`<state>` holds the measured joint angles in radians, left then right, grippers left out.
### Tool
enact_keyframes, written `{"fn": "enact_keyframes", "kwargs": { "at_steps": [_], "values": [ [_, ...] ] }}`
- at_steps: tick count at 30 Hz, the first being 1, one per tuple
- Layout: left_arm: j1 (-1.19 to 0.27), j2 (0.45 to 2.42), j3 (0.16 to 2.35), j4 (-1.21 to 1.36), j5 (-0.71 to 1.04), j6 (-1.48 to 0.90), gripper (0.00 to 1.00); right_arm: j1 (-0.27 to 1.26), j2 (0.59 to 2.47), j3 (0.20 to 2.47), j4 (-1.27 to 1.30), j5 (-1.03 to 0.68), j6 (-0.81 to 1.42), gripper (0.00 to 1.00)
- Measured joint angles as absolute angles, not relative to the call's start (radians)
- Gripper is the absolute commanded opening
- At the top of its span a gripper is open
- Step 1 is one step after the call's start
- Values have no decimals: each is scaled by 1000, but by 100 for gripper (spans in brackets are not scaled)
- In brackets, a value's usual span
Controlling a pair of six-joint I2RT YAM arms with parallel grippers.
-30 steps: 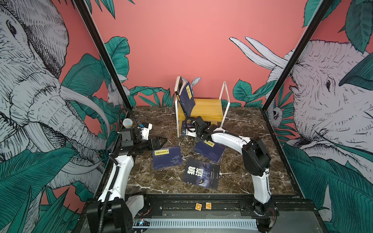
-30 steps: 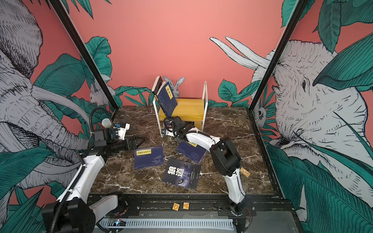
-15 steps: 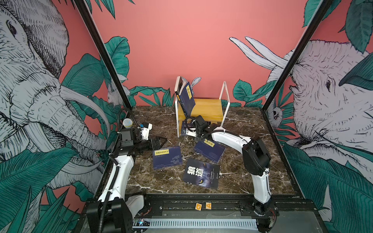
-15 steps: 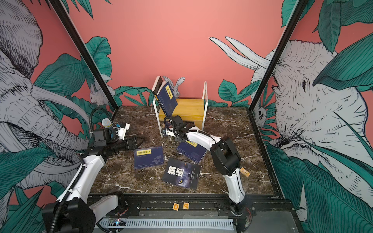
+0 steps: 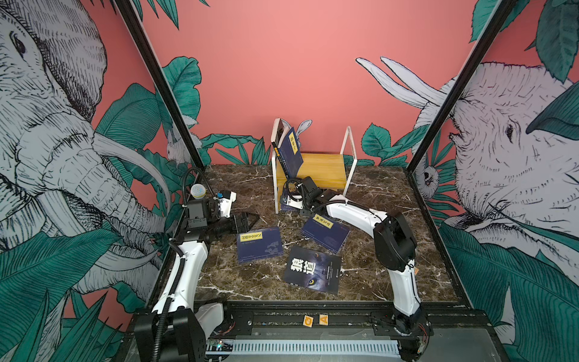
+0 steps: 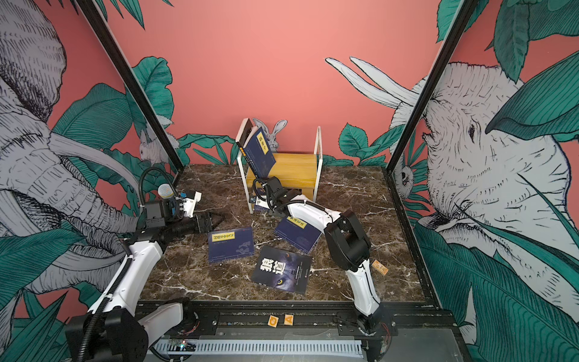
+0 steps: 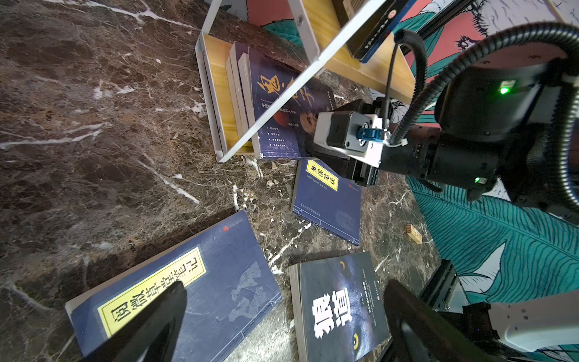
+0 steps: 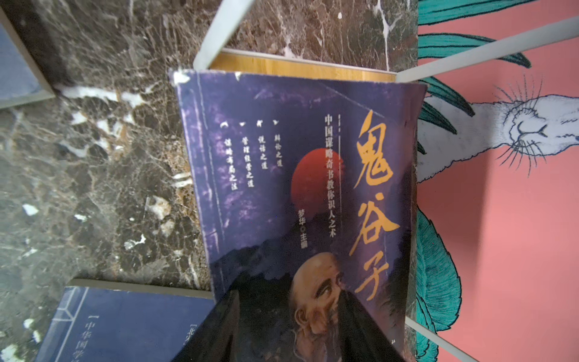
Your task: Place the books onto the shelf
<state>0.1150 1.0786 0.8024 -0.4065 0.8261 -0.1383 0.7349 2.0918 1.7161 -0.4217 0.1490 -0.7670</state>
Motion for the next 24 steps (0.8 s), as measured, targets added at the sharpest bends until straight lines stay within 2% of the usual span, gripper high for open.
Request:
{"fn": "enact_keyframes", "kwargs": {
  "at_steps": [13,18,24],
  "values": [
    [120,1079,802,-406,826,-138,99,735,2116,1737,-448,120,-762,53],
    [121,1079,802,-406,826,-138,99,735,2116,1742,-459,109,-763,64],
    [121,1079,802,-406,826,-138,99,735,2116,1742,-512,64,-760,70]
  ]
}}
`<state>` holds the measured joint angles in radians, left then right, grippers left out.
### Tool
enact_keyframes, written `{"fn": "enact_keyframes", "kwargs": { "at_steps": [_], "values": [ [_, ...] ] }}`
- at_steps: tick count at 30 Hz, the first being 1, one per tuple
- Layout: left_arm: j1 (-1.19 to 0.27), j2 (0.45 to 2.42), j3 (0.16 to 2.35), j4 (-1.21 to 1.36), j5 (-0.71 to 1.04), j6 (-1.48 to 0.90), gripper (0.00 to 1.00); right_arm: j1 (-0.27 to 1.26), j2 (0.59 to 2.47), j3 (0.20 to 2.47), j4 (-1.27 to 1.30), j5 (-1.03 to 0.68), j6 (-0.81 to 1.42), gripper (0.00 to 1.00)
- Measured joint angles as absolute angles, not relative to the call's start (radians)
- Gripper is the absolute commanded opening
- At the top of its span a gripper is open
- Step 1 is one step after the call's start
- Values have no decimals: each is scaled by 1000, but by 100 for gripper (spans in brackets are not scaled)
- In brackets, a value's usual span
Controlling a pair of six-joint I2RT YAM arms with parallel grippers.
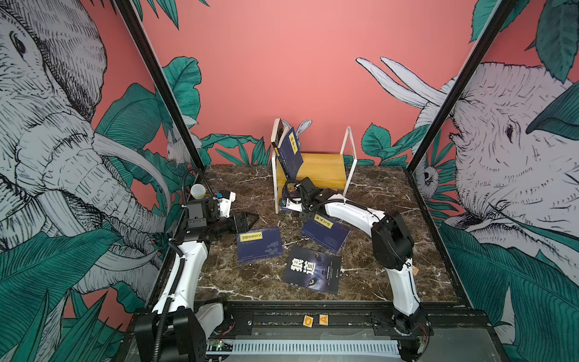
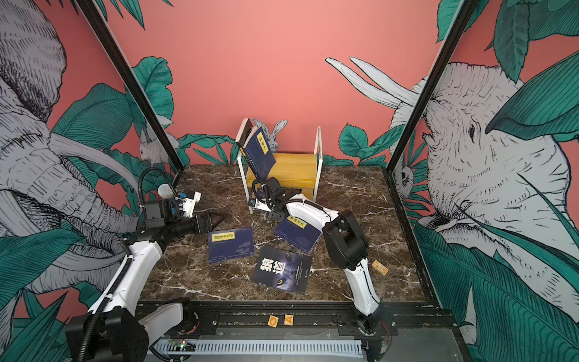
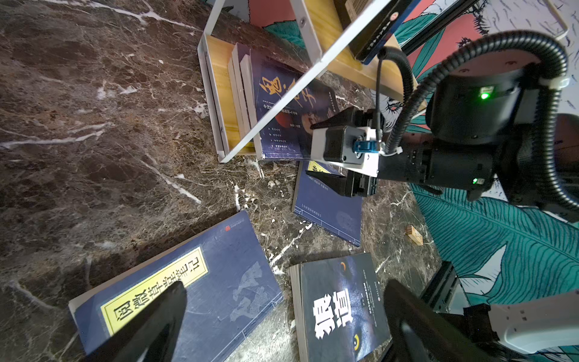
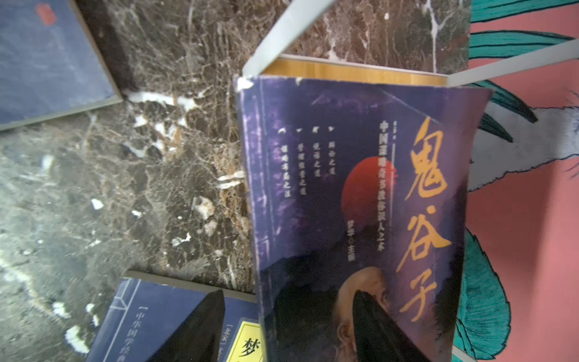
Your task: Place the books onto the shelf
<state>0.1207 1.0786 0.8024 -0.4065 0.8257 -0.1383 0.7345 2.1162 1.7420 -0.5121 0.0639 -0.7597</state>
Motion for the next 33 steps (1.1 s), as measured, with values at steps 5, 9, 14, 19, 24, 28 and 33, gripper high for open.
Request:
{"fn": "enact_keyframes", "kwargs": {
  "at_steps": [5,9,14,19,24,28,33],
  "values": [
    [122,1079,802,-406,826,-138,99,735,2116,1742,-515,61,-754,63],
    [124,1079,802,-406,826,-138,99,735,2116,1742,-506,94,-752,54],
    [126,1079,802,-406,826,-138,99,735,2126,1757,-489,134,-752,49],
    [126,1079,802,-406,826,-138,99,734,2139,1768,-479,150,-752,47],
    [127,1079,802,-406,826,-138,99,733,2151,1781,-470,160,-759,46],
    [127,1079,802,-406,826,-138,99,733,2160,1791,-470,163,-770,46],
    [127,1079,802,-406,826,-138,99,731,2167,1807,-472,159,-780,45]
  ]
}}
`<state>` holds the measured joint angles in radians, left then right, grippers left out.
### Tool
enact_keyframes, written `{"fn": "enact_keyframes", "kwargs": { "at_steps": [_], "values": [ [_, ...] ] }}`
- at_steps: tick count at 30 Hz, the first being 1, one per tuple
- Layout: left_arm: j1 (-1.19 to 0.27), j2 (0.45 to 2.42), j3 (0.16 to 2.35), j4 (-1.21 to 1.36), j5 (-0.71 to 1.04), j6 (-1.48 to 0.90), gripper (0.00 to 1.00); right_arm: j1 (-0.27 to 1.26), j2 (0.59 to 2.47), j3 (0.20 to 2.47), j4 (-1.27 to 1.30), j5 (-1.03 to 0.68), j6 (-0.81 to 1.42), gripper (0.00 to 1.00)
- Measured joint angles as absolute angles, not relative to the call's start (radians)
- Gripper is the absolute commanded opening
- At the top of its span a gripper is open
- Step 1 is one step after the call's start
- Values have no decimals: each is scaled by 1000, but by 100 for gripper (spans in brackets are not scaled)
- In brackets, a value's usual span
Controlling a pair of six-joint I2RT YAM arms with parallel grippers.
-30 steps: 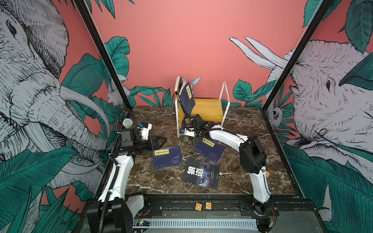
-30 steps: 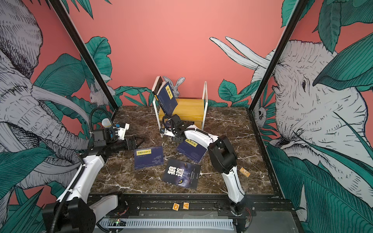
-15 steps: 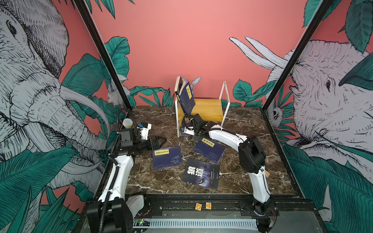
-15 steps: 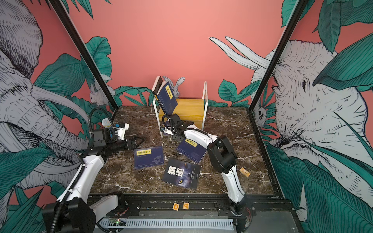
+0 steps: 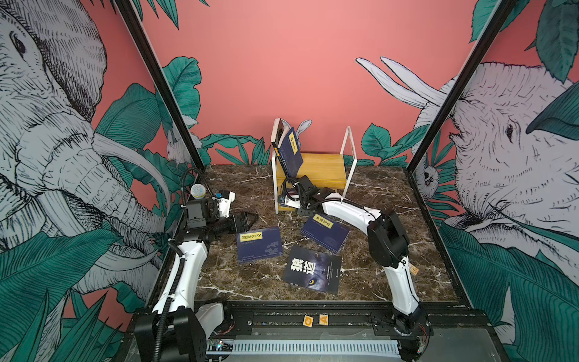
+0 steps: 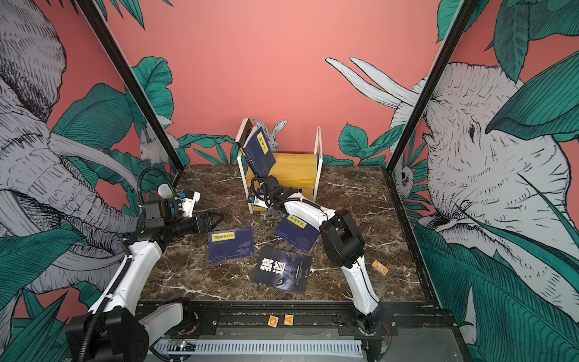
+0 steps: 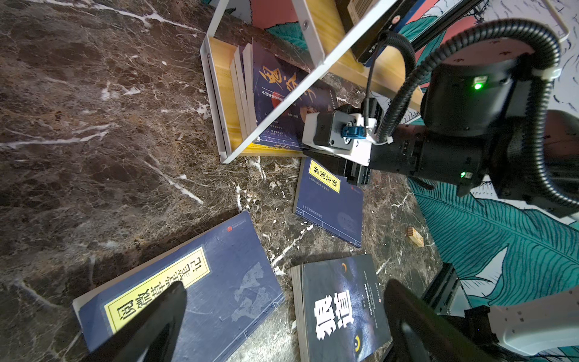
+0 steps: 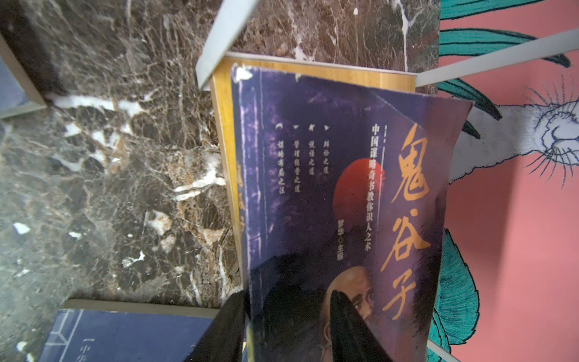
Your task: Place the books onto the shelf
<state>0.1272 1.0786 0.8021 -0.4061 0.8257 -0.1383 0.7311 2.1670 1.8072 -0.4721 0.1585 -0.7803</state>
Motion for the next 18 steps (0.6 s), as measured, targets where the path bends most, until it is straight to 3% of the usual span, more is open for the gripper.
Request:
{"fn": "enact_keyframes", "kwargs": {
  "at_steps": [5,11,18],
  "values": [
    [127,1079,802,-406,826,-138,99,731,2180,1827,-474,154,-796,45],
    [128,1079,802,-406,826,-138,99,730,2180,1837,-480,151,-805,61],
    [132,1079,802,-406,826,-138,99,730,2149,1799,-513,139,-806,64]
  ]
}}
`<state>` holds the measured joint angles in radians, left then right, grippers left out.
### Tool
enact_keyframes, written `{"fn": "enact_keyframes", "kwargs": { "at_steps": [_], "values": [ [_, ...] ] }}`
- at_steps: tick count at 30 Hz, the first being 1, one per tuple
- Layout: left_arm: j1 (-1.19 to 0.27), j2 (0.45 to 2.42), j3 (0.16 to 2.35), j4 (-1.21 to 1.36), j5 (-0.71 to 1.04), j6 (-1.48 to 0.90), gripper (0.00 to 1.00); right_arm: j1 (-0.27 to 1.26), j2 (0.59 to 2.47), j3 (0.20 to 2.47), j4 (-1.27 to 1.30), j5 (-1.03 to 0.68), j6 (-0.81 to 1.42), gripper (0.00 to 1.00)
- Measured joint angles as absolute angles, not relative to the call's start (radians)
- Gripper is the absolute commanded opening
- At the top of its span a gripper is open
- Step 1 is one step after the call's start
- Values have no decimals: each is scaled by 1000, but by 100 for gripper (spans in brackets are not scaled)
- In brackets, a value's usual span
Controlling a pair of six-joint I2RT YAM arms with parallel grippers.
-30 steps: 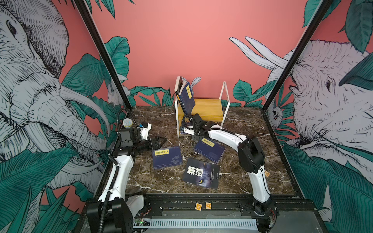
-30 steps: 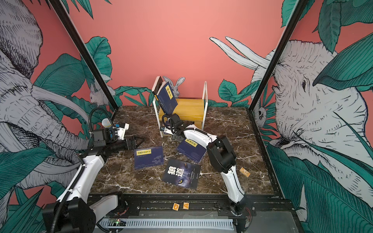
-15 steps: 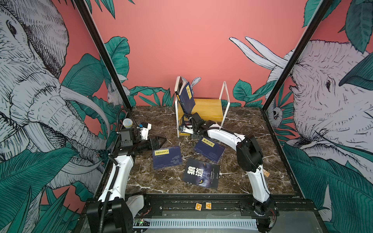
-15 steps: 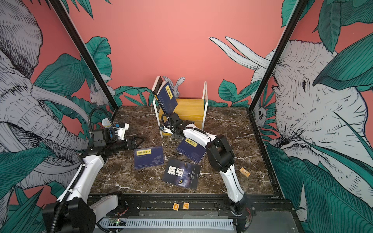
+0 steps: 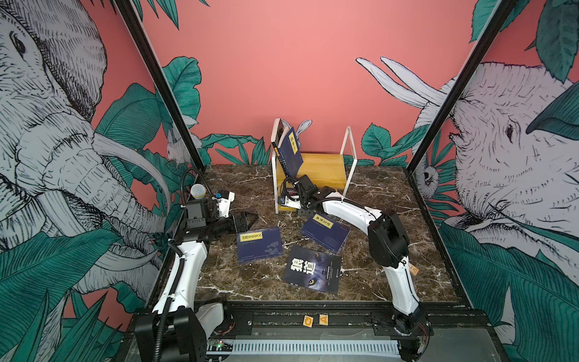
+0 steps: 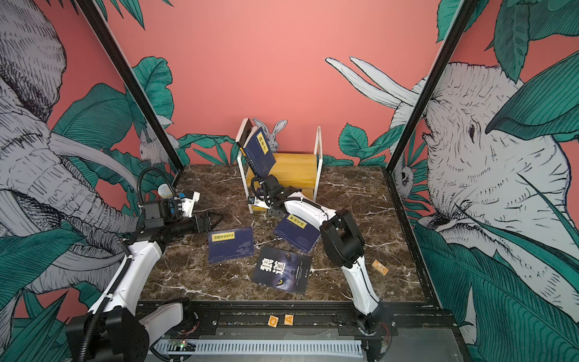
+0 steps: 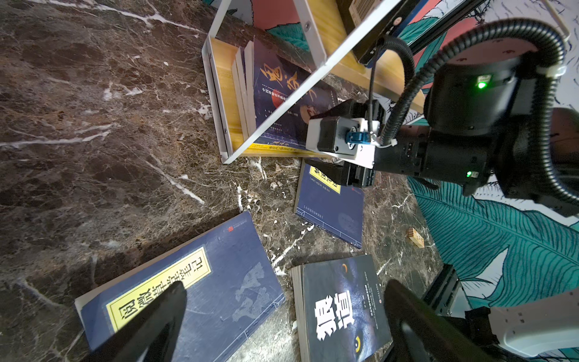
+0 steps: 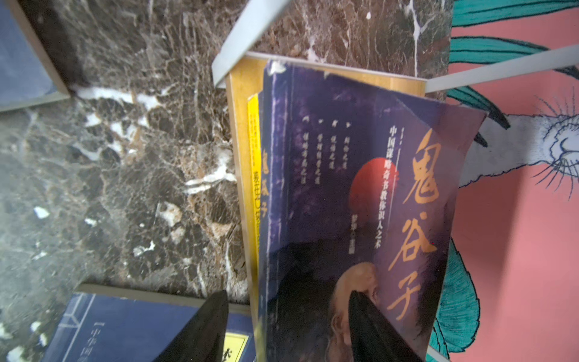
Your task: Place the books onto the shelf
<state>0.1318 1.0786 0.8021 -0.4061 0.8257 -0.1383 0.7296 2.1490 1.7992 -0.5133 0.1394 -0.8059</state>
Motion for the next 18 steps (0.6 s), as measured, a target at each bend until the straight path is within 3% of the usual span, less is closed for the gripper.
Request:
{"fn": "enact_keyframes", "kwargs": {
  "at_steps": [18],
  "values": [
    [132,1079,801,-406,825,-139,99,669,2064,1658,-531,158,-813,53]
  ]
}}
